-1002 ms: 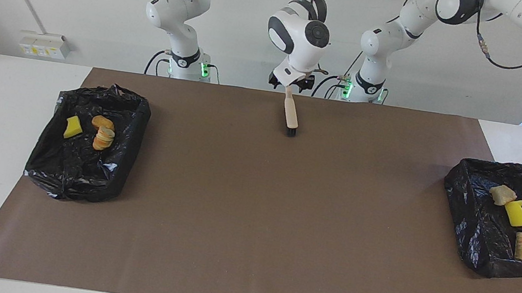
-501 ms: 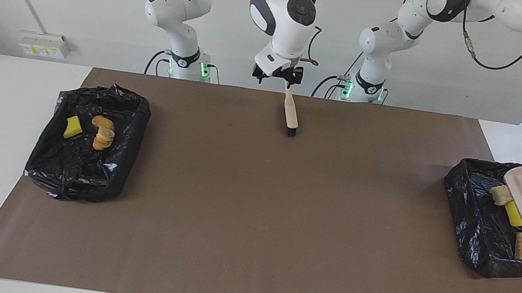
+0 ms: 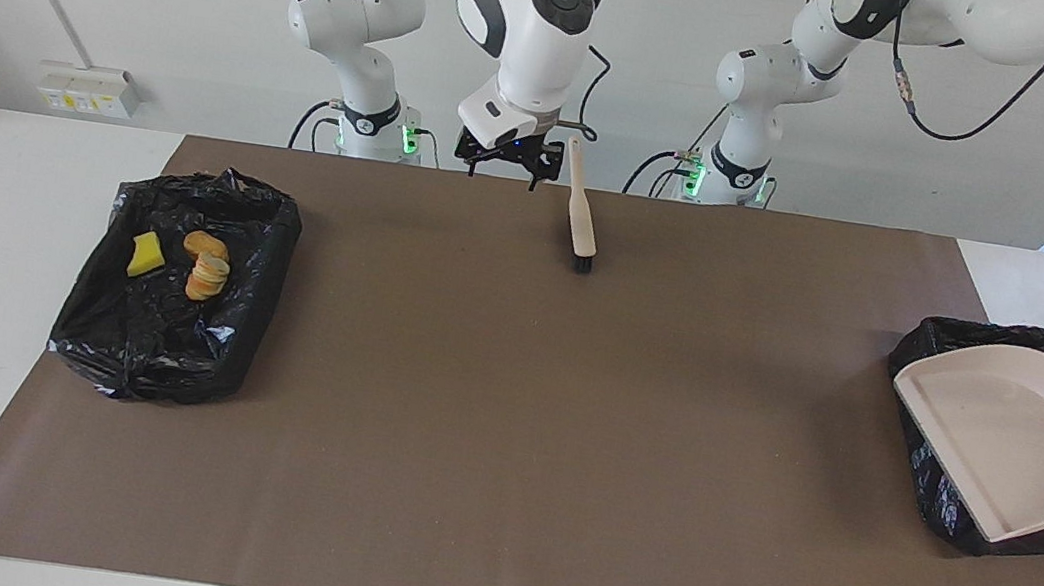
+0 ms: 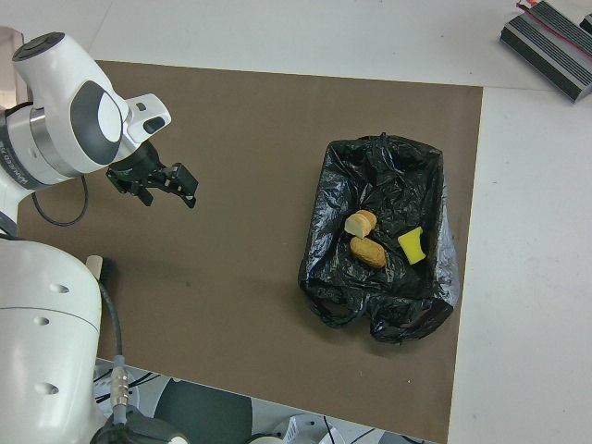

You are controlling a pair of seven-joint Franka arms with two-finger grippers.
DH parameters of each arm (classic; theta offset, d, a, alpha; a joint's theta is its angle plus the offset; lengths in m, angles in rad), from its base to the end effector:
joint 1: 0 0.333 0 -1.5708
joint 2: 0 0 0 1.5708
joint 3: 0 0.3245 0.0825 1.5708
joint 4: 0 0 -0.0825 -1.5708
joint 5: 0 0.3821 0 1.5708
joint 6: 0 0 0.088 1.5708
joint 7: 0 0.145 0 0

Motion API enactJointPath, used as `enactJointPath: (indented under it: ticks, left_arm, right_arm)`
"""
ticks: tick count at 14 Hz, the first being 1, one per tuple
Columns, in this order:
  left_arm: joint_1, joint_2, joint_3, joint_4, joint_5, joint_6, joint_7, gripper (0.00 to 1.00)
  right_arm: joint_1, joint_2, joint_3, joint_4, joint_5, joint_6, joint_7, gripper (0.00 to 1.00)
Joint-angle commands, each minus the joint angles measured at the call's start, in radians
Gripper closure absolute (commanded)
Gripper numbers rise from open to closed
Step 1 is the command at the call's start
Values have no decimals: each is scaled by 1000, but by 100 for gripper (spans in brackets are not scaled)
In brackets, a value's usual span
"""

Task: Sweep and dump trash in bin
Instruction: 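Bring the empty dustpan back over the mat with the left gripper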

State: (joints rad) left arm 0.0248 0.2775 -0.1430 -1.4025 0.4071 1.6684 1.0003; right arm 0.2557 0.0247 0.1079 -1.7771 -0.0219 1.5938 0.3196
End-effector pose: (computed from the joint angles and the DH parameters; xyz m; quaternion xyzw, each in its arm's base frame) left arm 0.6469 -0.0115 0.5274 -0.8238 0.5369 0.0817 0.1626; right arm 0.5036 0.1878 0.4882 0.9943 0.0234 -0.0945 0.0437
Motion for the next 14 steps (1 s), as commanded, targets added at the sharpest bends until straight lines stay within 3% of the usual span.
enactJointPath:
  ticks: [1, 7, 14]
  left_arm:
    - [-89, -75, 17, -121, -83, -28, -234, 100]
    - [-294, -90, 17, -298, -295, 48, -788, 100]
    - [-505, -87, 17, -486, -390, 252, -1265, 100]
  right_arm:
    - [-90, 1, 9, 47, -16, -5, -121, 0]
    - [-223, -26, -11, 54, -15, -17, -261, 0]
    - [-245, -86, -14, 74, -9, -60, -266, 0]
